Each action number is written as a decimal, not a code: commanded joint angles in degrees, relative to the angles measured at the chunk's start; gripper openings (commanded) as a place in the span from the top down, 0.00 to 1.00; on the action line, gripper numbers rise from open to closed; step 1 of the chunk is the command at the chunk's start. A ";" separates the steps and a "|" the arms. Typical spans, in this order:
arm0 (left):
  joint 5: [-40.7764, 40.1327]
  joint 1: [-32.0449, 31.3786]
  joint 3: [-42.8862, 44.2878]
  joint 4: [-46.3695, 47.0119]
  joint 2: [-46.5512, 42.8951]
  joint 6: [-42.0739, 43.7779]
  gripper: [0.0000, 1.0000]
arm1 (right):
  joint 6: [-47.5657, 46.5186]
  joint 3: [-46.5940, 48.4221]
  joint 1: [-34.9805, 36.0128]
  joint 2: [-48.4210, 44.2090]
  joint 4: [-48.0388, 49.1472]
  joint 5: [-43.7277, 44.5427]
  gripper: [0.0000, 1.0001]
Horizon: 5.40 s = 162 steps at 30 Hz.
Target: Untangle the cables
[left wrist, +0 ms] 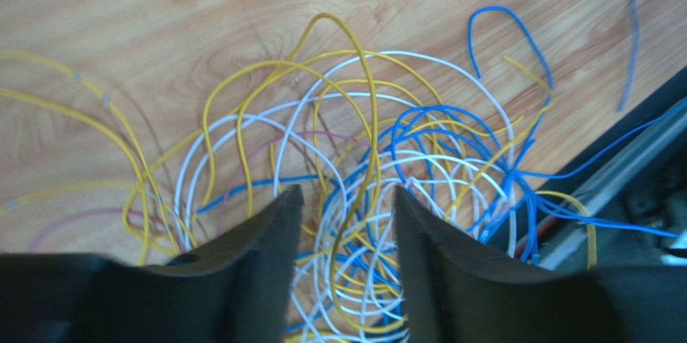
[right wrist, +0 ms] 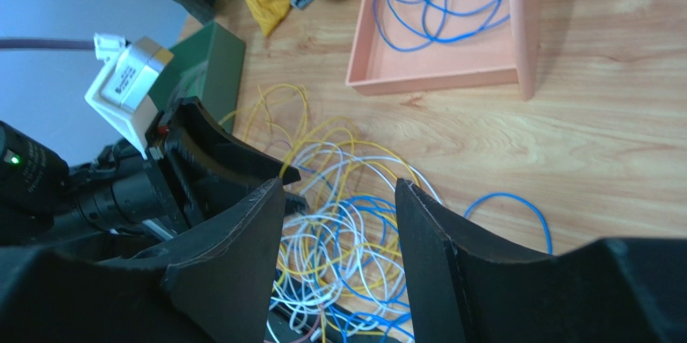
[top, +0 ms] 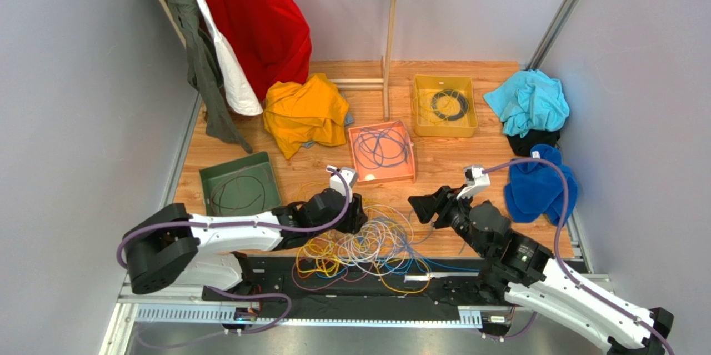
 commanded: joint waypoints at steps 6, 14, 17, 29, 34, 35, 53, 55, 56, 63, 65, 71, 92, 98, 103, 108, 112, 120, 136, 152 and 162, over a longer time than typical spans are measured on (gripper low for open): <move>0.09 0.03 7.60 -4.45 -5.96 5.21 0.79 | 0.97 -1.19 0.44 -4.11 -3.55 0.02 0.48; 0.45 -0.14 23.75 -19.65 -26.90 12.96 1.00 | 0.36 -2.87 0.52 -6.50 -0.74 -3.85 0.50; 1.59 -0.06 32.28 -23.95 -26.56 15.42 1.00 | -0.43 -2.61 0.61 -5.97 1.28 -7.01 0.51; 4.48 -0.14 53.30 -29.68 -20.23 20.97 1.00 | -2.72 -0.06 3.51 -1.12 8.03 -15.10 0.43; 3.97 -0.14 51.03 -30.21 -18.47 19.30 1.00 | -4.12 3.28 4.65 -3.76 11.31 -17.65 0.40; 3.62 -0.14 49.80 -30.30 -18.03 19.21 1.00 | -4.91 5.02 4.74 -4.12 10.96 -17.56 0.40; 8.80 -0.14 44.35 -30.57 -12.32 16.31 1.00 | -9.22 15.06 5.88 10.18 21.30 -24.59 0.38; 9.41 -0.14 43.82 -29.43 -12.05 15.70 1.00 | -9.75 15.15 7.02 12.39 23.25 -24.51 0.38; 9.50 -0.14 43.20 -29.07 -11.70 15.69 1.00 | -10.28 15.41 7.46 13.36 25.26 -24.59 0.38; 10.73 -0.14 42.14 -26.96 -10.56 14.73 1.00 | -10.46 15.59 7.91 21.10 34.32 -22.66 0.40; 10.91 -0.14 41.36 -26.35 -10.73 14.55 1.00 | -10.20 15.24 7.99 23.12 37.74 -21.79 0.41; 11.17 -0.14 40.12 -25.47 -11.52 13.93 1.00 | -8.35 13.66 7.99 27.43 43.82 -18.79 0.54; -18.36 -0.14 25.28 -33.72 -37.34 10.16 0.04 | -13.53 39.56 -24.13 31.19 6.48 -13.17 1.00; -16.17 -0.14 16.23 -35.48 -44.56 4.90 0.09 | -16.61 57.23 -32.33 46.47 3.75 -12.55 1.00; -14.14 -0.14 9.29 -35.84 -47.99 1.19 0.11 | -18.63 67.43 -33.93 55.90 2.25 -10.54 1.00; -12.21 -0.14 5.06 -35.75 -50.10 -1.18 0.12 | -19.42 75.43 -37.79 65.46 1.81 -10.53 1.00; -12.03 -0.14 3.30 -35.84 -51.33 -1.18 0.11 | -21.00 80.79 -39.20 71.28 1.55 -9.83 1.00; -12.12 -0.06 1.89 -35.40 -51.16 0.22 0.11 | -22.76 85.46 -39.64 77.88 4.18 -8.42 1.00; -10.19 -0.14 -0.39 -30.57 -46.86 -0.57 0.11 | -24.78 84.77 -42.71 82.89 6.55 -7.37 1.00; -8.96 -0.14 -4.35 -26.00 -43.96 -1.62 0.11 | -20.92 69.91 -43.86 92.02 18.60 -12.55 1.00; -7.46 -0.14 -4.53 -24.06 -40.70 -2.15 0.11 | -22.58 70.70 -43.86 95.03 16.76 -9.93 0.52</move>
